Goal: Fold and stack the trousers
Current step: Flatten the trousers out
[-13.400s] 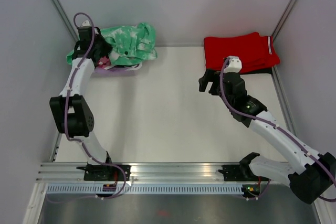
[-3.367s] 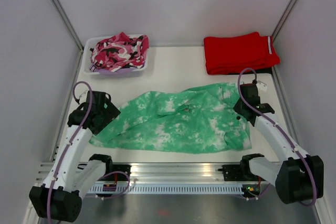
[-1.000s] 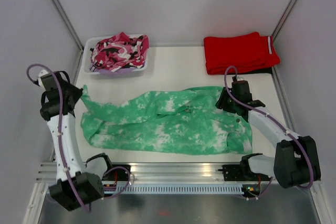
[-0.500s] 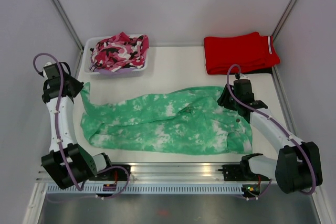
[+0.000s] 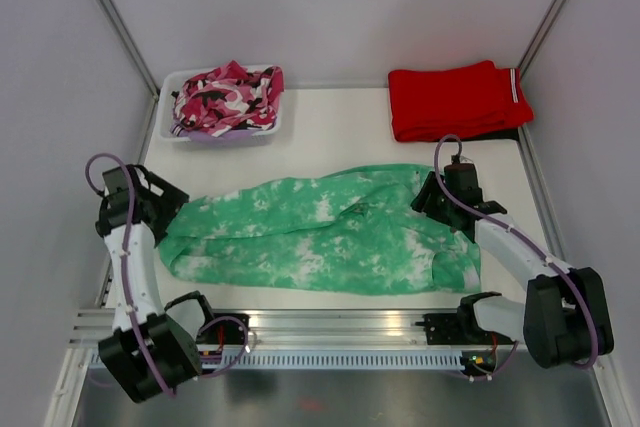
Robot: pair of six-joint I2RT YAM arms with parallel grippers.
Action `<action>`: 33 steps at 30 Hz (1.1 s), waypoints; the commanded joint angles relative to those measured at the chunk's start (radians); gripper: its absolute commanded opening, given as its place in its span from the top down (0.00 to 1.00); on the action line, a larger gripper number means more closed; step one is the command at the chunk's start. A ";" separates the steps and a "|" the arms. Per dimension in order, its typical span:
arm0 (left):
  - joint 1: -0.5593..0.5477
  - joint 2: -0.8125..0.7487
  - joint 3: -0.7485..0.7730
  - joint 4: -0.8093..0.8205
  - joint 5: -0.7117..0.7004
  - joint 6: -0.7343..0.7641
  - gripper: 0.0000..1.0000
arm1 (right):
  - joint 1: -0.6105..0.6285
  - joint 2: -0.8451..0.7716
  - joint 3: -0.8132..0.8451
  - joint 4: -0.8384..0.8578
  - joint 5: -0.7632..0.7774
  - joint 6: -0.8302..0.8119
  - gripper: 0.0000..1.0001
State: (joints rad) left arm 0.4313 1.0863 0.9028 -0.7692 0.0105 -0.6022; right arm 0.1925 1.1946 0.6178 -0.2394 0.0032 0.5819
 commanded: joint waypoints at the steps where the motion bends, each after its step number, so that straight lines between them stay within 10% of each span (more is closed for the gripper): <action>1: 0.001 -0.178 -0.116 -0.083 0.100 -0.096 0.00 | -0.016 -0.021 -0.070 -0.021 0.026 0.064 0.33; 11: -0.003 -0.341 -0.241 -0.203 0.020 -0.309 0.00 | -0.018 -0.099 0.008 -0.035 -0.069 0.058 0.33; 19: -0.002 -0.264 -0.386 0.017 -0.006 -0.446 0.02 | 0.044 -0.053 0.108 0.008 -0.145 -0.025 0.28; 24: 0.000 -0.209 -0.381 0.126 -0.073 -0.455 0.39 | 0.044 0.075 0.057 0.113 -0.120 0.042 0.27; 28: 0.001 -0.180 -0.326 0.091 -0.150 -0.450 0.95 | 0.041 0.178 0.010 0.189 -0.069 0.122 0.30; 33: 0.003 -0.261 -0.184 -0.141 -0.318 -0.478 0.98 | 0.025 0.256 -0.019 0.206 0.046 0.157 0.35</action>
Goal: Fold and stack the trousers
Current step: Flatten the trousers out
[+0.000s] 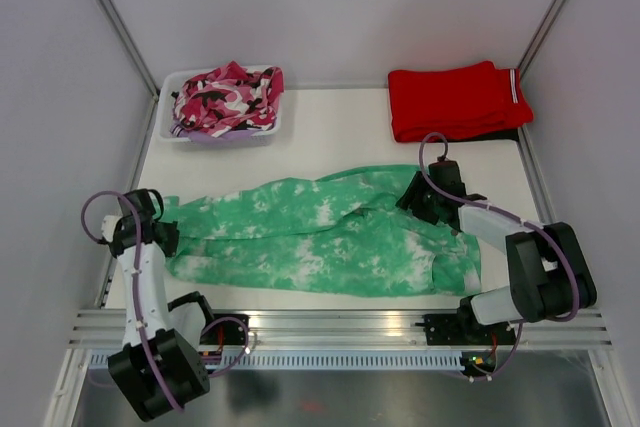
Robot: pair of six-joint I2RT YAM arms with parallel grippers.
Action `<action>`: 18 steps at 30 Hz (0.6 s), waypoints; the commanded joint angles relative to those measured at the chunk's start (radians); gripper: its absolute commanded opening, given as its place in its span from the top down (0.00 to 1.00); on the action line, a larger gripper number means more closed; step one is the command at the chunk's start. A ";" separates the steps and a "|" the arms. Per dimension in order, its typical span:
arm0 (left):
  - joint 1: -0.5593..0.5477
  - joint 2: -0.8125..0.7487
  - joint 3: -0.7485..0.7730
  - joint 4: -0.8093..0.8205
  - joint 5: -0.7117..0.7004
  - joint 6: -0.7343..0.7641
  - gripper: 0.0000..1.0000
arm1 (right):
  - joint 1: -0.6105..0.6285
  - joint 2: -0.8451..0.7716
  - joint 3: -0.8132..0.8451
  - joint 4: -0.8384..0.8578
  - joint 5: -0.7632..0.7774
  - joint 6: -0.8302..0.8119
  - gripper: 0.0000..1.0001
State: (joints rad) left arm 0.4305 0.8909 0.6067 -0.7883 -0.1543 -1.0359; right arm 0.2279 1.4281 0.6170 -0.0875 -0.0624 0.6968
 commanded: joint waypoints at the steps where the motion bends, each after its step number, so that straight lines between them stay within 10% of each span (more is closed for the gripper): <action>1: 0.004 -0.085 0.164 -0.190 -0.183 -0.046 0.98 | -0.018 0.028 -0.032 0.054 0.125 0.047 0.36; 3: 0.004 -0.133 0.215 -0.230 -0.231 -0.027 0.95 | -0.030 0.040 -0.040 0.040 0.180 0.046 0.40; 7: 0.004 -0.153 0.266 -0.270 -0.171 0.023 0.19 | -0.178 0.080 -0.092 0.080 0.145 0.061 0.53; 8: 0.005 -0.153 0.255 -0.269 -0.128 0.033 0.13 | -0.212 0.090 -0.098 0.121 0.122 0.061 0.59; 12: 0.005 -0.124 0.153 -0.226 -0.033 0.065 0.08 | -0.343 0.149 -0.057 0.115 0.067 0.003 0.93; 18: 0.005 0.016 0.029 -0.062 0.145 0.083 0.19 | -0.435 0.078 0.006 0.091 0.102 -0.054 0.97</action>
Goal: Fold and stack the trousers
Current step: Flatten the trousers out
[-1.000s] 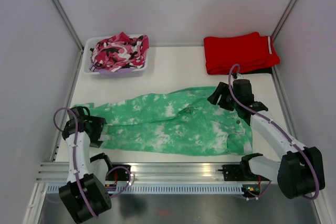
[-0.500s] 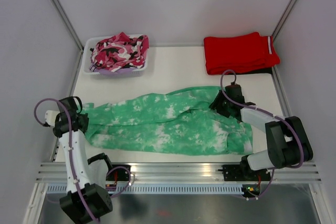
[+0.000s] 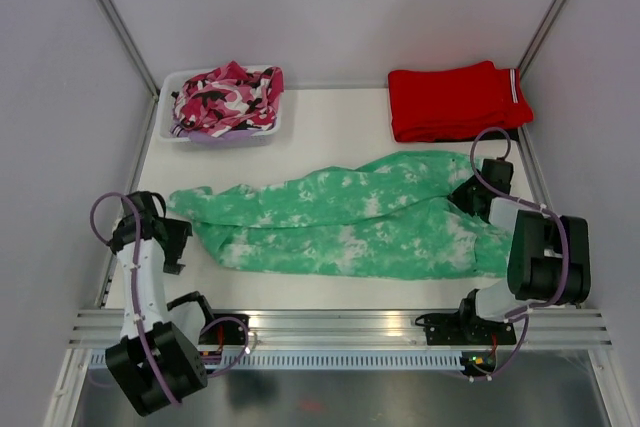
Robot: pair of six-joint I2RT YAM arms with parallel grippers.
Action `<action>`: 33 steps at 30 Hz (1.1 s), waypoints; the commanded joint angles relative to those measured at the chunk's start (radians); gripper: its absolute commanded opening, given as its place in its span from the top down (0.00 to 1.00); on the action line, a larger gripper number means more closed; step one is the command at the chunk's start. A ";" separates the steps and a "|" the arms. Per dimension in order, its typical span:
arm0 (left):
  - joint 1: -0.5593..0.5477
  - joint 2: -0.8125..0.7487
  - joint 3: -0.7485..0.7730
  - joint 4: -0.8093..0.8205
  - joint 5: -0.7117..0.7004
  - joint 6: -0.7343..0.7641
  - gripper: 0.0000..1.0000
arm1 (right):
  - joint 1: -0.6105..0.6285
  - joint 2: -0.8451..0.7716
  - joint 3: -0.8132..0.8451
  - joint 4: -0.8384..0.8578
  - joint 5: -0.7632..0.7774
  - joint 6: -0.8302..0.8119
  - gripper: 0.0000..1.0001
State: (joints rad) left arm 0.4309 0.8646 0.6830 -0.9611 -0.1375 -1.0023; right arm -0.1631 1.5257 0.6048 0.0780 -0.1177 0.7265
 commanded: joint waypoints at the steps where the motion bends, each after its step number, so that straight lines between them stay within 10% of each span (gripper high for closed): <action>1: 0.003 0.056 -0.063 0.164 0.162 0.079 0.24 | -0.044 -0.033 0.024 -0.075 0.148 -0.102 0.94; 5: -0.015 0.114 -0.074 0.268 0.211 0.133 0.33 | -0.044 -0.134 0.036 -0.075 0.032 -0.114 0.68; 12: -0.251 0.188 -0.036 0.349 0.124 0.180 0.20 | 0.043 -0.239 0.183 -0.214 -0.112 -0.210 0.42; 19: -0.694 0.202 0.096 0.124 -0.149 0.134 0.18 | 0.279 -0.277 0.332 -0.271 -0.135 -0.260 0.36; 33: -0.807 0.476 0.291 -0.015 -0.257 0.358 0.27 | 0.821 0.074 0.443 -0.052 -0.200 -0.506 0.30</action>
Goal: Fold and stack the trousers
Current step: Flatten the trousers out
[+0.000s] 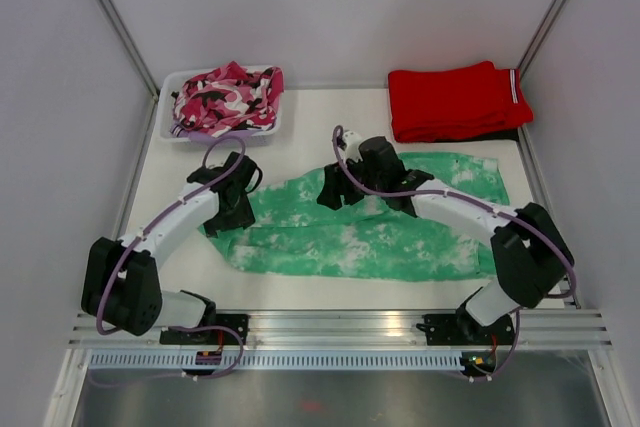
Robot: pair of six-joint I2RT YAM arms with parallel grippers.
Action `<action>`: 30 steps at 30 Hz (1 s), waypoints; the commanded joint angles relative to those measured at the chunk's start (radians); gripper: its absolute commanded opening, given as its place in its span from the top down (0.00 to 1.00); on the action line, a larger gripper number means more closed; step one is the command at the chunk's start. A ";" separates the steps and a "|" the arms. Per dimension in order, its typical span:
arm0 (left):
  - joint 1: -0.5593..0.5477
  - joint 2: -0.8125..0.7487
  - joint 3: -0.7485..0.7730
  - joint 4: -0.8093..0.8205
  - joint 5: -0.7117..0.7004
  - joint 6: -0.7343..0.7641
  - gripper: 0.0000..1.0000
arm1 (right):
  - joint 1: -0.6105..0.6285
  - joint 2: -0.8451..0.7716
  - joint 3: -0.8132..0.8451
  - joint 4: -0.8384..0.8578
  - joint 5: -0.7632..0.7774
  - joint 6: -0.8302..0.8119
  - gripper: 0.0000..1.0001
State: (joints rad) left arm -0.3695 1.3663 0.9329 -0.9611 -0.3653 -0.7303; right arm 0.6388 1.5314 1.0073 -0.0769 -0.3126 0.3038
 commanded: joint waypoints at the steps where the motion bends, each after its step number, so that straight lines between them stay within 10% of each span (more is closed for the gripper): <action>1: -0.006 -0.030 0.018 0.005 -0.021 0.089 0.28 | 0.018 0.088 0.030 0.123 -0.013 -0.086 0.29; 9: -0.006 0.160 -0.003 0.022 -0.043 0.075 0.50 | 0.016 0.251 0.079 0.158 0.141 -0.103 0.16; 19: -0.003 0.214 0.007 -0.004 -0.073 0.046 0.44 | 0.015 0.404 0.198 0.120 0.306 -0.127 0.05; 24: 0.014 0.232 0.020 -0.008 -0.080 0.037 0.97 | -0.005 0.447 0.192 0.138 0.325 -0.100 0.23; 30: 0.073 -0.034 0.047 -0.054 -0.102 -0.073 0.98 | -0.043 0.450 0.168 0.150 0.316 -0.052 0.58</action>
State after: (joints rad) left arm -0.3294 1.5066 0.9234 -0.9600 -0.4175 -0.7055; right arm 0.6212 1.9724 1.1782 0.0391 -0.0158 0.2184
